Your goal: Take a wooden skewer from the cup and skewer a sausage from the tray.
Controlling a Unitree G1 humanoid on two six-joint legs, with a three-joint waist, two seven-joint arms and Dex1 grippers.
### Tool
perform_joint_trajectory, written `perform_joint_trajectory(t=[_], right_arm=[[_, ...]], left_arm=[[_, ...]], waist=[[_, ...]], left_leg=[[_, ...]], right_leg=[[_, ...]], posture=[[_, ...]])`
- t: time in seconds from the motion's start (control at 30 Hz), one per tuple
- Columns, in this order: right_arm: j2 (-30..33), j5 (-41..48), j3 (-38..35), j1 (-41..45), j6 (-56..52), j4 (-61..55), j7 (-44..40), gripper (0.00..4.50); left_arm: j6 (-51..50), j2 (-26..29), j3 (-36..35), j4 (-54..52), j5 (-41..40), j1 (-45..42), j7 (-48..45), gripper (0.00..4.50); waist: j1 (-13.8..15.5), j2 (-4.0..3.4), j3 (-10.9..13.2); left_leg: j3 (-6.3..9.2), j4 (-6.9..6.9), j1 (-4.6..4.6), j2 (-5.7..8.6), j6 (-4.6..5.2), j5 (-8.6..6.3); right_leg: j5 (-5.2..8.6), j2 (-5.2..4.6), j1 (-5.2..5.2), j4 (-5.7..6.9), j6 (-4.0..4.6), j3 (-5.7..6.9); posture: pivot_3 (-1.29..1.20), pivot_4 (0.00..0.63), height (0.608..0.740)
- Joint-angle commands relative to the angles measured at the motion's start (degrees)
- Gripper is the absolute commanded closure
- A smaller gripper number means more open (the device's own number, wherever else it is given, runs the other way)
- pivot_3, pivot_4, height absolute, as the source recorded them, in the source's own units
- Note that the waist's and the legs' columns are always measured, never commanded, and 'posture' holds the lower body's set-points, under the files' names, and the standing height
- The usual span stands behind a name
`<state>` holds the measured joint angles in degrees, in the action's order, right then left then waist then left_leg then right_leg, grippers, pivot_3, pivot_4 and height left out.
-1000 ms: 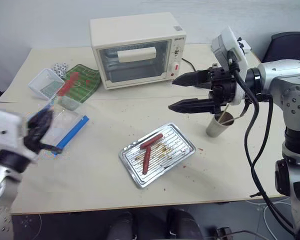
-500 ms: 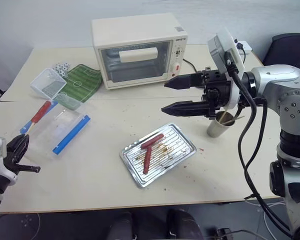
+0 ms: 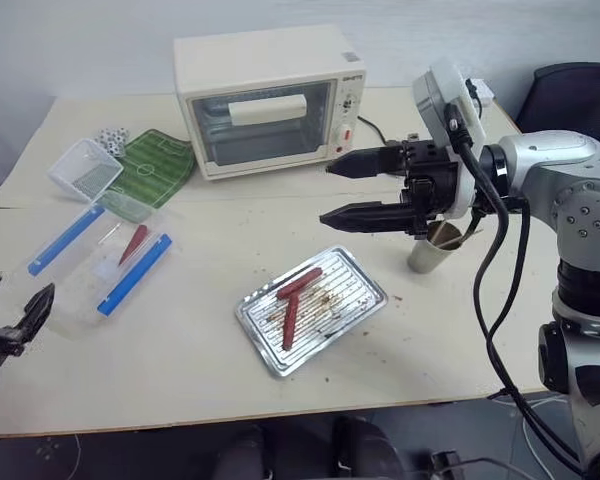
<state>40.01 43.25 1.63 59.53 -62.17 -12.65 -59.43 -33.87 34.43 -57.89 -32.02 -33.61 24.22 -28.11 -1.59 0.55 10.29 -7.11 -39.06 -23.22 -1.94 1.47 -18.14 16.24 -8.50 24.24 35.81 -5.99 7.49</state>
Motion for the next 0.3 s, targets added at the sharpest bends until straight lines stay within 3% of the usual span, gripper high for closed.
perform_joint_trajectory(t=[0.03,0.13,0.3], right_arm=[[1.71,-1.17,0.14,0.17,3.28,0.65,-2.05,0.0],[2.76,-2.94,1.46,0.39,5.66,2.9,-4.09,0.0],[2.82,-4.65,2.51,0.26,8.27,4.81,-5.58,0.0]], left_arm=[[-2.18,1.18,-9.4,-1.99,-7.22,5.7,-5.73,1.23],[-5.09,3.56,-19.9,2.66,-13.41,13.11,-12.79,1.23],[-1.97,6.73,-23.36,9.14,-11.81,15.61,-15.87,1.23]], waist=[[-0.04,0.0,0.0],[-0.15,0.04,0.0],[0.0,-0.07,0.06]], left_leg=[[0.0,0.0,0.0,-0.01,-0.01,0.0],[-0.03,0.0,0.0,-0.08,-0.05,-0.04],[-0.09,0.01,0.01,-0.04,-0.07,-0.06]], right_leg=[[0.0,0.0,0.0,-0.02,0.0,0.0],[0.03,0.05,0.05,-0.11,0.06,0.01],[0.09,0.12,0.17,-0.11,0.15,0.01]], posture=[[0.0,0.15,0.74],[0.0,0.15,0.74],[0.0,0.15,0.74]])
